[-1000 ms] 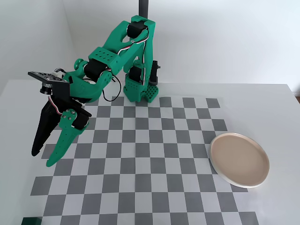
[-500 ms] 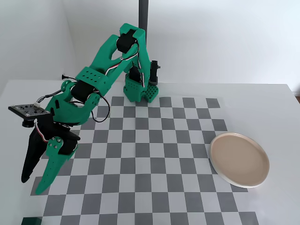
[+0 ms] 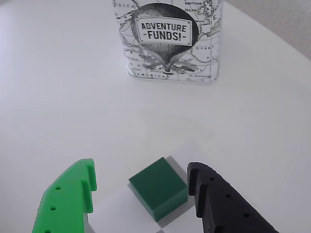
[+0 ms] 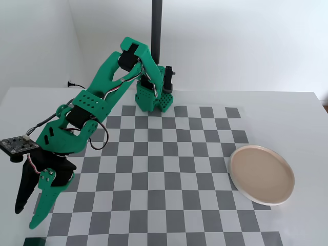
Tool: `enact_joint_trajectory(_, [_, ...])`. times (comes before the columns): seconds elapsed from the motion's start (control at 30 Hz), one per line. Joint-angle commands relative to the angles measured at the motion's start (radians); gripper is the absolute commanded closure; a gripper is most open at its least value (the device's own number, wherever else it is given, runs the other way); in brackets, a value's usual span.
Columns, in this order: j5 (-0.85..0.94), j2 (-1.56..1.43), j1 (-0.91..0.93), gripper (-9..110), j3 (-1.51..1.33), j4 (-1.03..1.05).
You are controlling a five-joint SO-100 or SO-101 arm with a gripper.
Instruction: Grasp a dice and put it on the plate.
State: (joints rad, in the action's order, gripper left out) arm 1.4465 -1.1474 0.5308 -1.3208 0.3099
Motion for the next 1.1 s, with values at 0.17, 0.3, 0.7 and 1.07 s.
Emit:
enact_joint_trajectory(0.17, [0.011, 0.063, 0.014, 86, 0.190, -0.003])
enact_joint_trajectory(0.3, [0.015, 0.101, 0.012, 85, 0.224, -0.003])
enact_joint_trajectory(0.7, [0.017, 0.222, 0.003, 83, 0.321, 0.025])
enact_joint_trajectory(1.07, [0.008, 0.385, 0.003, 83, 0.563, 0.115])
